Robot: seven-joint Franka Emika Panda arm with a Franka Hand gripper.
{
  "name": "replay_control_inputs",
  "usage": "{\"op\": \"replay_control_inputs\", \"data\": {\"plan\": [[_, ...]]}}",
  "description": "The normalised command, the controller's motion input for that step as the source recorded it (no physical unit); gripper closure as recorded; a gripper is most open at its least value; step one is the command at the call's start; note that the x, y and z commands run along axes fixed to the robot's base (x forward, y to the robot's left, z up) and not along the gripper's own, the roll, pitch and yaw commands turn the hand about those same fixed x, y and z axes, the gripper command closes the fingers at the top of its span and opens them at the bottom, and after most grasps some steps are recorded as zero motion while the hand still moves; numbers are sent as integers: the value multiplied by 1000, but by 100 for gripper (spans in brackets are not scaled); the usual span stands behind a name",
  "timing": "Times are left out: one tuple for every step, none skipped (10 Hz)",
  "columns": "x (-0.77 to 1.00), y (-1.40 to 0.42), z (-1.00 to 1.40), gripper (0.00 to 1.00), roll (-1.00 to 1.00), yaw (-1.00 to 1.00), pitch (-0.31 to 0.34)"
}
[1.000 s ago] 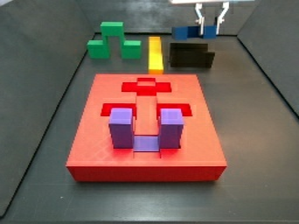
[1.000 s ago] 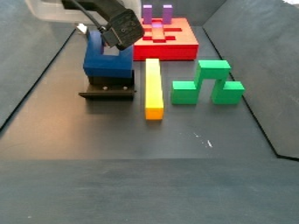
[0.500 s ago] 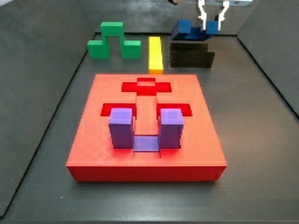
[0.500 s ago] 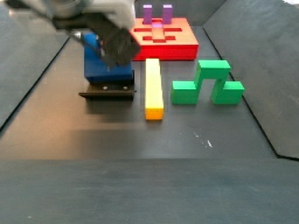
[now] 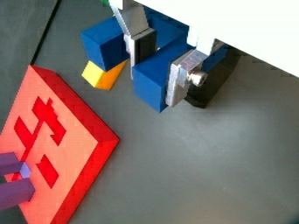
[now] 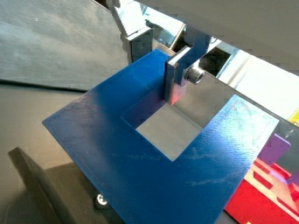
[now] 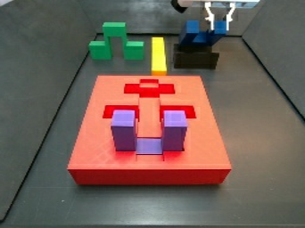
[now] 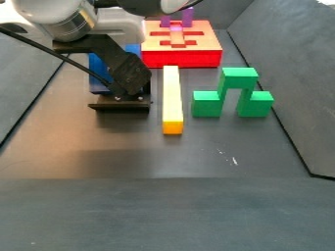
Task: Pick up the blue object. Move up. Place the blue object on the fixture. Regrasp the blue object. Move to above the board. Insert the blue object.
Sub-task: Place the blue object on the fixture.
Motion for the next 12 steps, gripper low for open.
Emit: {"op": "replay_control_inputs", "data": {"plan": [[126, 0, -203, 100, -3, -223, 0], [0, 0, -211, 100, 0, -86, 0], [0, 0, -257, 100, -49, -69, -6], [0, 0, -154, 100, -194, -23, -123], [0, 0, -57, 100, -269, 0, -203], [0, 0, -43, 100, -297, -17, -229], [0, 0, -34, 100, -317, -54, -277], [0, 26, -100, 100, -217, -83, -229], [-43, 46, -20, 100, 0, -97, 0], [-29, 43, 0, 100, 37, -100, 0], [0, 31, -29, 100, 266, -154, 111], [0, 0, -80, 100, 349, -149, 206]]}}
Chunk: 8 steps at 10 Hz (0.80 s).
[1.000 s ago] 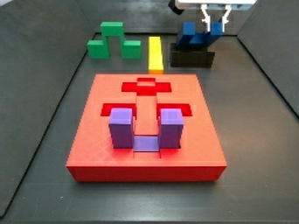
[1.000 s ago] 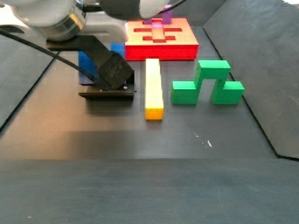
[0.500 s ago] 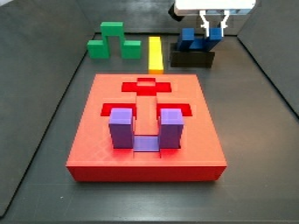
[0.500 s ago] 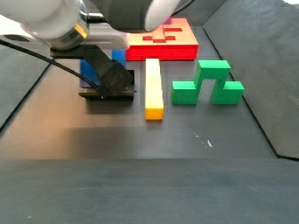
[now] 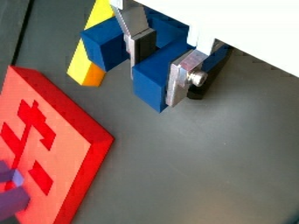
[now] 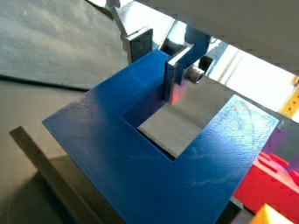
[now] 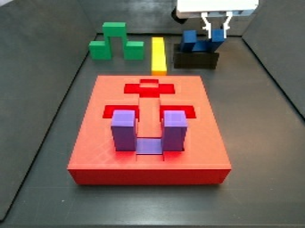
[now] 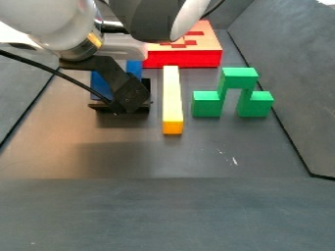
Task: Pick up the blue object. Move up. Place the blue object on the fixture. Regrasp the blue object. Move to above the board. Insert the blue object.
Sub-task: Place the blue object on the fixture, then regrasp the blue object.
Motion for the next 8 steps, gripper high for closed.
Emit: {"op": "replay_control_inputs", "data": {"plan": [[0, 0, -146, 100, 346, -131, 200], [0, 0, -131, 100, 294, -106, 174], [0, 0, 0, 100, 69, 0, 26], [0, 0, 0, 100, 9, 0, 0], [0, 0, 0, 100, 14, 0, 0], [0, 0, 0, 0, 0, 0, 0], [251, 60, 186, 0, 0, 0, 0], [180, 57, 214, 0, 0, 0, 0]]}}
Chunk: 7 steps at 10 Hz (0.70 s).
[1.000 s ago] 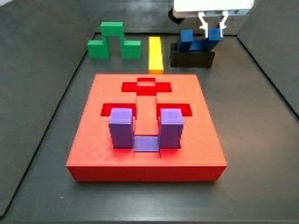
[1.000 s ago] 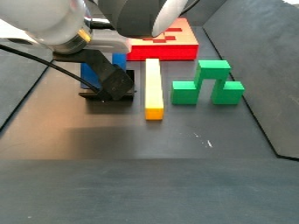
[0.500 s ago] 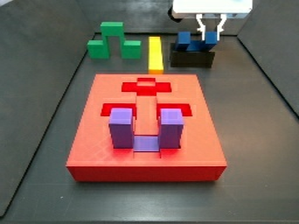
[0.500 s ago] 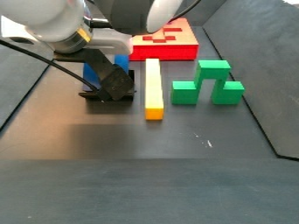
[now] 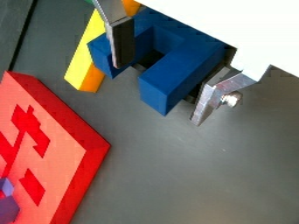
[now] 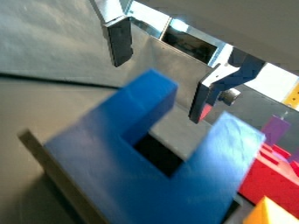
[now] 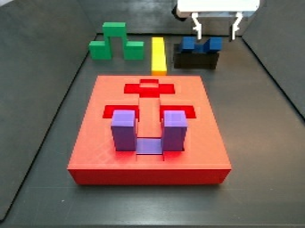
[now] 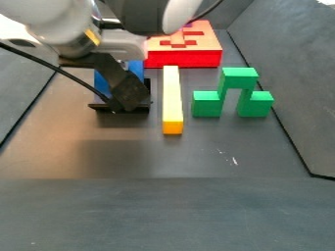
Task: Pick up the blue object. Move up. Place the blue object on the fixture. Regrasp the blue object. Move to above the board. Insert the blue object.
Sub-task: Regrasp the blue object.
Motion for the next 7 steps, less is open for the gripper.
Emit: {"op": "replay_control_inputs", "data": {"plan": [[289, 0, 357, 0, 246, 117, 40], [137, 0, 394, 0, 320, 111, 9], [123, 0, 351, 0, 494, 83, 51], [23, -26, 266, 0, 694, 86, 71], [0, -80, 211, 0, 874, 51, 86], [0, -146, 123, 0, 991, 49, 0], [0, -200, 0, 0, 1000, 31, 0]]}}
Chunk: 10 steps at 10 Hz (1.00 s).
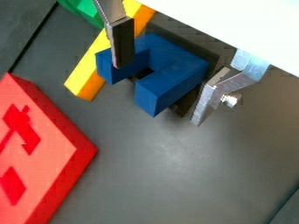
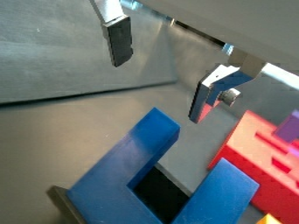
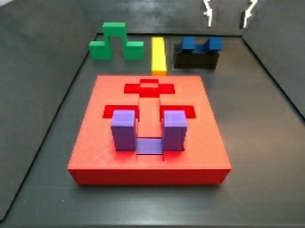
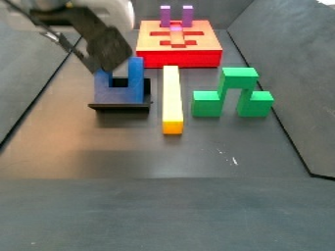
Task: Pick up the blue object. Move up. Place the blue object on the fixture. Regrasp the blue object. Move to above the board. Insert the blue object.
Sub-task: Regrasp the blue object.
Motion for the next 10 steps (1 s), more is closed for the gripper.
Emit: {"op": "replay_control_inputs", "data": {"plan": [[-23, -203, 0, 0, 1000, 29, -37], [-46, -174, -51, 0, 1000, 29, -31], [-86, -109, -9, 0, 1000, 17, 0], [-111, -83, -51, 0, 1000, 17, 0], [-120, -69, -137, 0, 1000, 20, 0], [-123, -69, -146, 0, 1000, 29, 0], [-106, -103, -200, 0, 1000, 49, 0], [-146, -83, -183, 0, 1000, 51, 0], [-223, -43, -140, 0, 1000, 51, 0], [-220, -49, -149, 0, 1000, 54, 0]]}}
